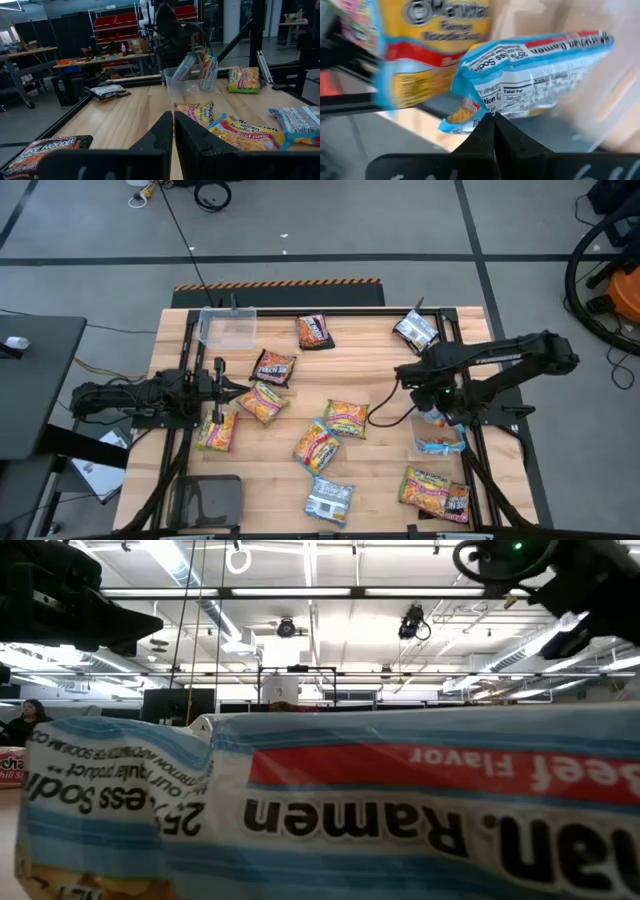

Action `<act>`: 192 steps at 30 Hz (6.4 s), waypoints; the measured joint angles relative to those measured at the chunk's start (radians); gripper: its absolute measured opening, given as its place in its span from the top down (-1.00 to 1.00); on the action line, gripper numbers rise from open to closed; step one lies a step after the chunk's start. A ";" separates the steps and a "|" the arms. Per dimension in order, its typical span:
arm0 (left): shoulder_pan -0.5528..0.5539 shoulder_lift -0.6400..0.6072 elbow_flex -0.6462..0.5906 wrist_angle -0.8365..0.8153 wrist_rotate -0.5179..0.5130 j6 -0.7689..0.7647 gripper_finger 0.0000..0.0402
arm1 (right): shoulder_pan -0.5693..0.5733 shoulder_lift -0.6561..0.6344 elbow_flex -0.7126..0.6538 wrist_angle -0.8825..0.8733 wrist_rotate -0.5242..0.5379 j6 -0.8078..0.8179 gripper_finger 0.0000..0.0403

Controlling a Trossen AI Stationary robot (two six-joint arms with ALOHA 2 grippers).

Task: Sort Maruchan noodles
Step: Put the blue noodle pack into the bottom transparent bin

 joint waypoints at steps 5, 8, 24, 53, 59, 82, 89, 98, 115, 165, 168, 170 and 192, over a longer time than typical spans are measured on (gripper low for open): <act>0.000 0.000 0.000 0.000 0.000 0.000 0.88 | 0.000 0.059 0.000 0.042 0.192 -0.103 0.98; 0.000 0.000 0.000 0.001 0.000 0.000 0.88 | -0.006 0.071 0.000 0.049 0.322 -0.150 0.98; 0.000 0.000 0.000 0.002 0.000 0.000 0.88 | -0.079 0.045 -0.035 0.240 0.457 -0.250 0.97; 0.000 0.000 0.000 0.002 0.000 0.000 0.88 | -0.066 -0.102 0.082 0.201 0.487 0.133 0.35; 0.000 0.000 0.000 0.002 0.000 0.000 0.88 | 0.090 -0.048 0.245 0.291 0.460 0.169 0.35; 0.000 0.000 0.000 0.003 0.000 0.000 0.88 | 0.710 0.687 0.601 0.884 0.492 0.147 0.35; 0.000 0.000 0.000 0.003 0.000 0.000 0.88 | 0.769 0.840 0.640 0.862 0.628 0.029 0.35; 0.000 0.000 0.000 0.002 0.000 0.000 0.88 | 0.811 0.922 0.641 0.858 0.761 -0.006 0.35; 0.000 0.000 0.000 0.001 0.000 0.000 0.88 | 0.821 0.921 0.514 1.113 0.860 -0.125 -0.20; 0.000 0.000 0.000 0.000 0.000 0.000 0.88 | 0.337 -0.060 0.363 0.217 0.176 0.805 0.98; 0.000 0.000 0.000 0.000 0.000 0.000 0.88 | 0.312 -0.110 0.360 0.069 0.176 0.765 0.98; 0.000 0.000 0.000 0.000 0.000 0.000 0.88 | 0.301 -0.148 0.337 0.037 0.176 0.742 0.98; 0.000 0.000 0.000 0.000 0.000 0.000 0.88 | 0.281 -0.297 -0.186 0.379 -0.016 0.647 0.96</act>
